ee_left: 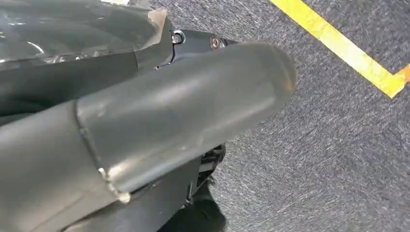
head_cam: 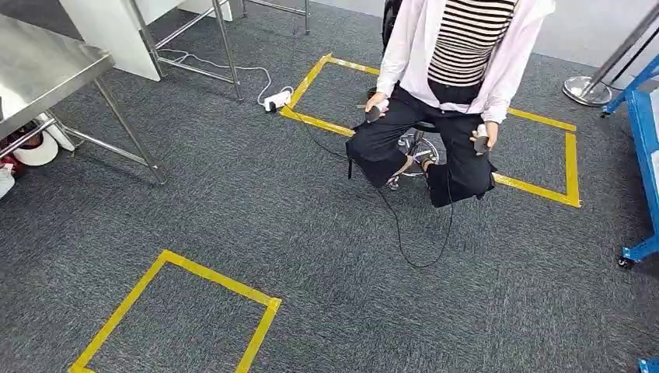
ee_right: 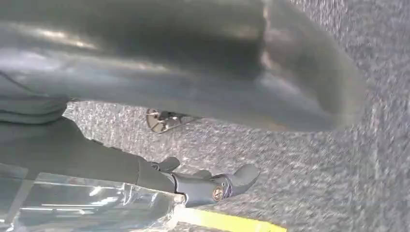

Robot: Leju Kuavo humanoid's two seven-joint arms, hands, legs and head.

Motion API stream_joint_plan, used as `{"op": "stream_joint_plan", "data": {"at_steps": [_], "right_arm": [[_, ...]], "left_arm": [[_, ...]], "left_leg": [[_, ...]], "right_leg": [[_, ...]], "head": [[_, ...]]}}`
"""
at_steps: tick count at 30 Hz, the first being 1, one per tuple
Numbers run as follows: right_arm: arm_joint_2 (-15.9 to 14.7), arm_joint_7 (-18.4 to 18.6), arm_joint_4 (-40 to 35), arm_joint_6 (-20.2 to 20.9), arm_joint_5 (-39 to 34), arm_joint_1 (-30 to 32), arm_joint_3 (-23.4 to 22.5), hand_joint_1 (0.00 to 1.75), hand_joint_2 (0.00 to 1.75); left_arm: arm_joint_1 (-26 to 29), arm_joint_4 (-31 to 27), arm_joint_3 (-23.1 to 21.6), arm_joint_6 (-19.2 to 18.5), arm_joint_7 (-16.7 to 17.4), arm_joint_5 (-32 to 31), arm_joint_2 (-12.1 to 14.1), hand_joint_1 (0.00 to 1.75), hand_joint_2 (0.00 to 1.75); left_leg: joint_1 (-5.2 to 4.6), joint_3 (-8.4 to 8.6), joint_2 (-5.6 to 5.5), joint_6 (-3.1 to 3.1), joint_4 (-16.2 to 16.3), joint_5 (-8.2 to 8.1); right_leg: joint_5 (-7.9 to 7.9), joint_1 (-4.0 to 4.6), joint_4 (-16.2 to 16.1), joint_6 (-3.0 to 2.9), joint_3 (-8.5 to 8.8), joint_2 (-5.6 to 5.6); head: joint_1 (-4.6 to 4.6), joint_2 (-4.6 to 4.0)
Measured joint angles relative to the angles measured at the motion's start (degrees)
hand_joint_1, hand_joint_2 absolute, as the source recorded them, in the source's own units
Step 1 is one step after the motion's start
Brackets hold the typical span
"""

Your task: Take the parts from the cabinet and place them on the table.

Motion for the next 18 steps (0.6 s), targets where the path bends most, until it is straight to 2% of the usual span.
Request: {"op": "stream_joint_plan", "data": {"at_steps": [1,2,3,6,7,8,9,10,11,12,13,14,15,16,17,18], "right_arm": [[-0.1,0.1,0.0,0.0,0.0,-0.1,0.0,0.00,0.00],[-0.1,0.2,0.0,0.0,0.0,-0.3,0.0,0.00,0.00],[-0.1,0.3,0.0,0.1,0.0,-0.4,0.0,0.00,0.00],[-0.1,0.5,0.0,0.1,0.0,-0.2,0.0,0.00,0.00],[-0.2,0.5,0.0,0.1,0.0,-0.3,0.0,0.00,0.00],[-0.1,0.5,0.0,0.1,0.0,-0.3,-0.1,0.00,0.00],[-0.1,0.5,0.0,0.2,-0.1,-0.3,-0.1,0.00,0.00],[-0.1,0.6,0.0,0.2,-0.1,-0.3,-0.1,0.00,0.00],[-0.1,0.6,0.0,0.3,-0.1,-0.3,-0.2,0.00,0.00],[-0.1,0.6,0.0,0.3,-0.1,-0.2,-0.2,0.00,0.00],[-0.1,0.7,0.0,0.3,-0.2,-0.1,-0.2,0.00,0.00],[-0.1,0.8,0.0,0.2,-0.2,0.0,-0.3,0.00,0.00],[-0.1,0.9,0.0,0.2,-0.2,-0.1,-0.4,0.00,0.00],[-0.1,0.9,0.0,0.1,-0.2,-0.1,-0.5,0.00,0.00],[-0.1,1.0,0.0,0.1,-0.3,-0.1,-0.5,0.00,0.00],[-0.1,1.0,0.0,0.1,-0.3,-0.3,-0.5,0.00,0.00]], "left_arm": [[0.0,0.0,0.0,0.0,0.0,0.0,0.0,0.00,0.00],[0.0,0.0,0.0,0.0,0.0,0.0,0.0,0.00,0.00],[0.0,0.0,0.0,0.0,0.0,0.0,0.0,0.00,0.00],[-0.2,0.0,0.0,-0.1,0.0,0.0,-0.1,0.00,0.00],[-0.2,0.0,0.0,-0.1,0.0,0.0,-0.2,0.00,0.00],[-0.2,0.0,0.0,-0.2,-0.1,0.0,-0.2,0.00,0.00],[-0.2,0.0,0.0,-0.2,-0.1,0.0,-0.2,0.00,0.00],[-0.1,0.0,0.0,-0.2,-0.1,0.0,-0.2,0.00,0.00],[0.0,0.1,0.0,-0.3,-0.1,0.0,-0.2,0.00,0.00],[0.1,0.1,0.0,-0.3,-0.1,-0.1,-0.2,0.00,0.00],[0.1,0.1,0.0,-0.3,-0.1,-0.3,-0.2,0.00,0.00],[0.1,0.1,0.0,-0.3,-0.1,-0.5,-0.2,0.00,0.00],[0.1,0.1,0.0,-0.4,-0.1,-0.5,-0.2,0.00,0.00],[0.1,0.1,0.0,-0.5,-0.1,-0.6,-0.1,0.00,0.00],[0.1,0.1,0.0,-0.5,-0.1,-0.6,0.0,0.00,0.00],[0.1,0.1,0.0,-0.5,-0.1,-0.6,0.0,0.00,0.00]], "left_leg": [[0.00,0.13,0.53,-0.07,0.0,-0.03],[-0.42,0.23,1.04,-0.38,0.1,-0.20],[-0.53,0.31,1.55,-0.78,0.1,-0.34],[-0.34,0.74,2.90,-1.55,-0.2,-0.22],[-0.30,0.37,2.78,-2.16,0.2,-0.72],[0.05,-0.14,-0.48,-2.50,2.0,-2.27],[0.16,-1.45,-2.52,-2.54,5.3,-4.55],[0.14,-3.65,-3.63,-2.67,10.4,-7.24],[0.14,-5.93,-4.00,-2.72,15.3,-9.17],[0.16,-7.47,-4.07,-2.69,18.3,-9.79],[0.18,-7.78,-4.08,-2.66,18.6,-8.87],[0.21,-6.85,-4.14,-2.57,16.1,-6.68],[0.30,-4.68,-4.42,-2.45,11.1,-3.57],[0.56,-2.46,-5.56,-2.41,6.0,-0.95],[0.89,-0.87,-8.28,-2.28,2.2,0.10],[0.88,-0.59,-9.01,-2.33,1.1,-0.38]], "right_leg": [[1.47,0.00,-5.7,0.13,3.35,-1.65],[1.59,0.26,-9.2,-0.46,5.03,-4.22],[2.10,0.86,-9.2,-0.78,5.08,-3.80],[2.31,1.05,-9.2,-1.58,4.15,-2.07],[2.84,-0.13,-9.8,-2.33,5.06,-1.38],[3.09,-0.21,-9.8,-2.67,4.94,-0.70],[3.28,-0.22,-9.7,-3.02,4.80,-0.47],[3.39,-0.10,-9.7,-3.16,4.71,0.25],[3.40,0.00,-9.7,-3.16,4.61,0.91],[3.41,0.05,-9.6,-3.17,4.57,1.58],[3.40,0.06,-9.6,-3.16,4.61,2.24],[3.40,0.05,-9.5,-3.15,4.71,2.96],[3.39,0.03,-9.3,-3.13,4.79,3.84],[3.38,0.02,-9.2,-3.11,4.78,4.56],[3.38,0.04,-9.0,-3.05,4.54,5.21],[3.19,0.76,-8.5,-2.70,4.13,5.72]], "head": [[0.04,0.00],[0.09,0.00],[0.02,0.00],[-0.11,0.00],[0.00,0.00],[-0.48,0.00],[-0.84,0.00],[-0.87,0.00],[-0.94,0.00],[-0.98,0.00],[-0.96,0.00],[-1.01,0.00],[-1.01,0.00],[-1.05,0.00],[-1.07,0.00],[-0.99,0.00]]}}
